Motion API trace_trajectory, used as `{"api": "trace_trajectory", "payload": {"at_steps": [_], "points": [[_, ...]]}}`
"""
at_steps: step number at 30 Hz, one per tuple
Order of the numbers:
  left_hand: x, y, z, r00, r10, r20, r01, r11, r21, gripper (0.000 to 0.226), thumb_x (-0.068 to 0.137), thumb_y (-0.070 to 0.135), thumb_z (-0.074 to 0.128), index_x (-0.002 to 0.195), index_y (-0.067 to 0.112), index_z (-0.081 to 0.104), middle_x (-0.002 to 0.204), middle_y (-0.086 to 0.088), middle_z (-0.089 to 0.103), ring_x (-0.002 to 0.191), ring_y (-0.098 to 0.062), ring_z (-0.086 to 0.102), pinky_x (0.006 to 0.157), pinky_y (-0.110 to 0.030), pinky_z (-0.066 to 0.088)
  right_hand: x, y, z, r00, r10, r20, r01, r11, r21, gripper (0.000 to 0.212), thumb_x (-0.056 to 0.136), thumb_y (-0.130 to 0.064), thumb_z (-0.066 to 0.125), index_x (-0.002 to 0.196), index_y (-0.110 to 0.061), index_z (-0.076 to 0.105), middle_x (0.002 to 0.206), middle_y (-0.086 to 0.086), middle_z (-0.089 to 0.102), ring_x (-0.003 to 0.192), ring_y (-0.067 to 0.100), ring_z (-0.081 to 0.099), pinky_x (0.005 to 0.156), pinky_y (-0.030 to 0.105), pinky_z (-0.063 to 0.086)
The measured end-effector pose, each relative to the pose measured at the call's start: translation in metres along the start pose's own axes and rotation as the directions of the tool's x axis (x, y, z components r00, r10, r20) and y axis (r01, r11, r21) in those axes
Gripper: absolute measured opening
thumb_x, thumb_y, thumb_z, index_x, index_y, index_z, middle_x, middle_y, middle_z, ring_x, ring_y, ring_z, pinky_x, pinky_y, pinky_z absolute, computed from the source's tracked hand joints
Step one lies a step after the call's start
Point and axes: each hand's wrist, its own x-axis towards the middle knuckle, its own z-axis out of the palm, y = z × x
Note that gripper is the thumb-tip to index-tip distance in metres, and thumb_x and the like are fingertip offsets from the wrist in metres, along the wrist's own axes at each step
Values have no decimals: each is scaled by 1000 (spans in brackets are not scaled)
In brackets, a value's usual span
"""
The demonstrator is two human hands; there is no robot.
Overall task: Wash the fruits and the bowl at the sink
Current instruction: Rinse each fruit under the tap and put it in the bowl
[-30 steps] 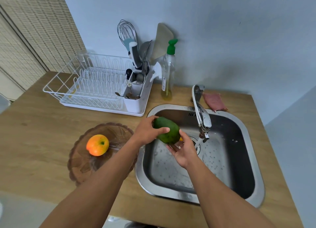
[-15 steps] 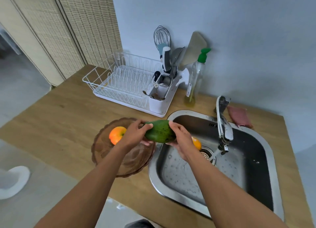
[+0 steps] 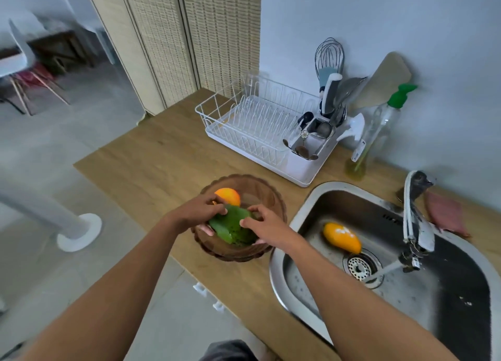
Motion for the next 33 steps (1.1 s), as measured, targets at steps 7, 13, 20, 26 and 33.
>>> {"api": "trace_trajectory", "payload": {"at_steps": [7,13,20,26,33], "points": [[5,-10,-1,995,51,-82,-39,989,143,22,88,16,63,105,11,50,97,-11,57,79,-24,60,58,-35,56,7,-2,9,999,-50,12,51,983,-175,54,87,-38,64,136,-25,46,126,1,53,106,17,56,84,28,48],[10,-15,0,969,160,-187,-58,887,457,31,92,30,56,118,13,56,112,-12,63,97,-28,58,76,-33,43,6,-2,12,996,-89,-5,85,965,-247,53,94,-44,55,140,-21,44,137,3,51,122,21,51,87,26,40],[14,-7,-6,930,262,-257,-19,733,680,25,90,36,54,82,12,58,86,-9,61,87,-35,61,67,-34,43,11,3,1,994,-97,-46,80,956,-281,47,93,-48,53,129,-19,57,124,3,63,113,22,59,94,36,49],[19,24,7,801,440,-406,-71,743,665,19,87,34,54,73,20,53,83,-12,68,82,-37,63,62,-33,41,0,22,-35,834,-100,-543,172,982,83,25,89,-26,51,72,-16,66,64,1,63,59,17,58,65,43,52],[25,77,76,784,588,-200,-356,690,631,18,92,34,53,83,18,57,82,-6,70,78,-31,63,63,-34,43,-18,59,-79,719,112,-686,120,952,281,24,90,-17,52,71,-23,66,62,-1,58,60,20,49,60,33,37]]}}
